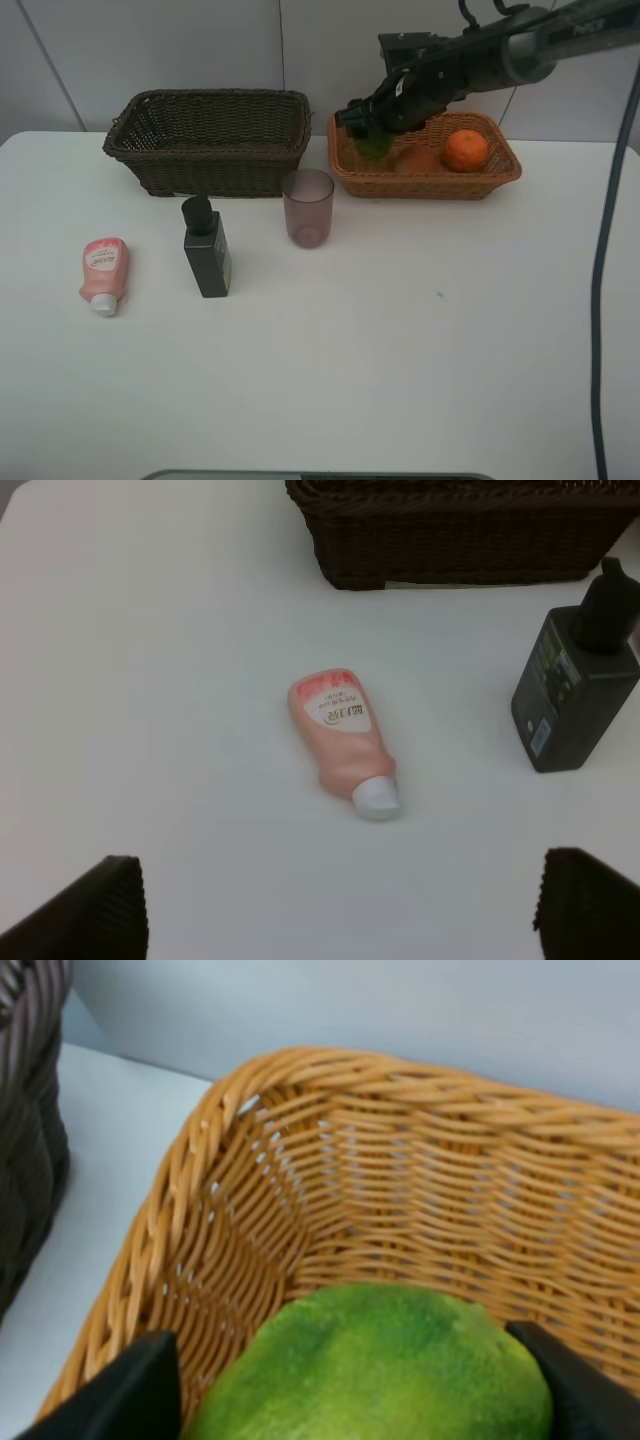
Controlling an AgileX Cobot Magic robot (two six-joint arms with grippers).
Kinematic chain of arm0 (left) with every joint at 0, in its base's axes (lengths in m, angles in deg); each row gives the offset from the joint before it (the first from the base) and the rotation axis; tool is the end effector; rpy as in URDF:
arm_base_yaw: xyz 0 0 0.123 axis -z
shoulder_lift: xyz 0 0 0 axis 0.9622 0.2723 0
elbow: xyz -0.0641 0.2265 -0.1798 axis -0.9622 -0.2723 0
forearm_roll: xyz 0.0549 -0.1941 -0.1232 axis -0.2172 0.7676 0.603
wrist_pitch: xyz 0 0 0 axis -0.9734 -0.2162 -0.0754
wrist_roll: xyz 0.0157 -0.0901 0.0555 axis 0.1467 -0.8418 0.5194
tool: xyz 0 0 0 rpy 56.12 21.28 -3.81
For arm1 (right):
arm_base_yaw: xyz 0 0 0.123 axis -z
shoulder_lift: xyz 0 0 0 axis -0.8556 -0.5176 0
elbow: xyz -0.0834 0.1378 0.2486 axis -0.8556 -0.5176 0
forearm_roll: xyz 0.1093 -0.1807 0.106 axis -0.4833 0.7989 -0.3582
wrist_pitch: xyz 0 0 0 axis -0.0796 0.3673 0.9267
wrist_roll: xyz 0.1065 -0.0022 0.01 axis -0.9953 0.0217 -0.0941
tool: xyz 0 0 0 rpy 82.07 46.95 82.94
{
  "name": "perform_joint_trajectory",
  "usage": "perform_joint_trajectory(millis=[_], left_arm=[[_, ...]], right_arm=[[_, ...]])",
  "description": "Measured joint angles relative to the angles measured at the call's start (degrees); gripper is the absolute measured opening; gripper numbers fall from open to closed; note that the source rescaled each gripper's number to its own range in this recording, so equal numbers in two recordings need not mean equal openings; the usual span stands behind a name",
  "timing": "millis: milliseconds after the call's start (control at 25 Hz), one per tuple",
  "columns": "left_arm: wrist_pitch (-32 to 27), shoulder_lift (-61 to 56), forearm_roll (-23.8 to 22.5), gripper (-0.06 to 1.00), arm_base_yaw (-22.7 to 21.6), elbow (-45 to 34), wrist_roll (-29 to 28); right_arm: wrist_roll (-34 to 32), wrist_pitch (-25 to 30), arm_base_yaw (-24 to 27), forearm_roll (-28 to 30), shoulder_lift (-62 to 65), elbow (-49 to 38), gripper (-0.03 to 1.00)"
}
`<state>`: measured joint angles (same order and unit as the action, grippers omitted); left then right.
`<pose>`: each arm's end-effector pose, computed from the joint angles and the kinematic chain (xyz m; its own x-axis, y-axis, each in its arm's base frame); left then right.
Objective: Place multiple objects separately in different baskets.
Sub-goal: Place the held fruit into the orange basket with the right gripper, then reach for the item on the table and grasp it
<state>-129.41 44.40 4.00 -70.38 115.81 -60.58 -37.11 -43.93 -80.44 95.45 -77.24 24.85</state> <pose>-0.0170 0.0034 0.2634 -0.4449 0.0283 -0.8951 0.0466 0.9989 0.0084 0.4625 0.1771 0.1567 -0.6529 -0.2733 -0.7064 -0.3426 0.9383 -0.0463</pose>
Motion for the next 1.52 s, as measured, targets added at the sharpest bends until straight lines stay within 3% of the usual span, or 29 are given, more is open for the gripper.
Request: perform_joint_trajectory(millis=[40, 80, 200, 360, 560, 880, 1160, 1520], left_arm=[[0.00, 0.00, 0.00, 1.00, 0.00, 0.00, 0.00], [0.00, 0.00, 0.00, 1.00, 0.00, 0.00, 0.00], [0.00, 0.00, 0.00, 1.00, 0.00, 0.00, 0.00], [0.00, 0.00, 0.00, 1.00, 0.00, 0.00, 0.00], [0.00, 0.00, 0.00, 1.00, 0.00, 0.00, 0.00], [0.00, 0.00, 0.00, 1.00, 0.00, 0.00, 0.00], [0.00, 0.00, 0.00, 1.00, 0.00, 0.00, 0.00], [0.00, 0.00, 0.00, 1.00, 0.00, 0.00, 0.00]], right_arm=[[0.00, 0.00, 0.00, 0.00, 0.00, 0.00, 0.33], [0.00, 0.00, 0.00, 0.00, 0.00, 0.00, 0.33], [-0.05, 0.61, 0.00, 0.02, 0.30, 0.00, 0.59], [-0.05, 3.03, -0.05, 0.01, 1.68, 0.00, 0.69], [-0.06, 8.04, -0.05, -1.77, 9.14, -2.86, 0.71], [-0.06, 12.31, 1.97, -6.88, 26.40, -22.81, 0.71], [-0.06, 24.00, 2.78, -8.11, 45.77, -33.64, 0.71], [1.61, 44.84, 2.67, -8.17, 67.83, -34.84, 0.71]])
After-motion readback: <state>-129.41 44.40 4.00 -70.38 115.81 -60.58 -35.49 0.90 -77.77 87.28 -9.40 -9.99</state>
